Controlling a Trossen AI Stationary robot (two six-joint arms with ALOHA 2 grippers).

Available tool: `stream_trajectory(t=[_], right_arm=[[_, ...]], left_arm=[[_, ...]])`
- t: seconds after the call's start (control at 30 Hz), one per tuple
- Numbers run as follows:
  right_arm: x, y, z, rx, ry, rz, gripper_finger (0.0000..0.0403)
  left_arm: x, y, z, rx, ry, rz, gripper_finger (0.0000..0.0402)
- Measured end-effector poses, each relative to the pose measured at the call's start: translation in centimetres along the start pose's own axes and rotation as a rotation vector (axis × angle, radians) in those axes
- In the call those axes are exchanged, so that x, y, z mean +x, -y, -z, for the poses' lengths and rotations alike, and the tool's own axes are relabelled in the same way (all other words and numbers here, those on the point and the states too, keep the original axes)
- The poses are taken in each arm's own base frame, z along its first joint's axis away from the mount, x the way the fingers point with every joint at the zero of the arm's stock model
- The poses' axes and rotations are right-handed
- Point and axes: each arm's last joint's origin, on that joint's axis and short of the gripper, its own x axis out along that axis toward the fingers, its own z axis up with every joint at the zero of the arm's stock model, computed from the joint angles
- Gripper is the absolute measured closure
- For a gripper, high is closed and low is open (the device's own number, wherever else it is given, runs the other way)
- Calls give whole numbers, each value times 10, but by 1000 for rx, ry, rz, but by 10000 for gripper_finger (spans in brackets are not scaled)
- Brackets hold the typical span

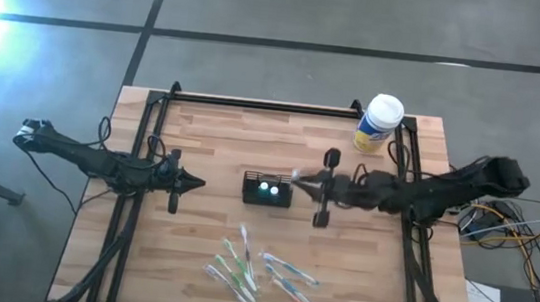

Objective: Pick & Place toothbrushing station
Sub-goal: Put the top blue toothbrush into the black mesh organizer

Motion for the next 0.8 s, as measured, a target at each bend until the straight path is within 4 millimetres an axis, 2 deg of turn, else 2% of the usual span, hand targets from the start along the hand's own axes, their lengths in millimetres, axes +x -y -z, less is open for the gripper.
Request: stream_trajectory(t=[0.23, 0.33, 0.47, 0.8], right_arm=[[-11, 25, 42, 136, 90, 113, 390], [-11, 30, 55, 197, 115, 138, 390], [-5, 31, 71, 211, 61, 150, 390], [9, 29, 86, 188, 12, 205, 390]], left_arm=[[0, 0, 0, 8, 0, -1, 399], [0, 0, 0, 8, 0, -2, 399], [0, 0, 0, 8, 0, -4, 399], [0, 0, 0, 9, -2, -4, 399]])
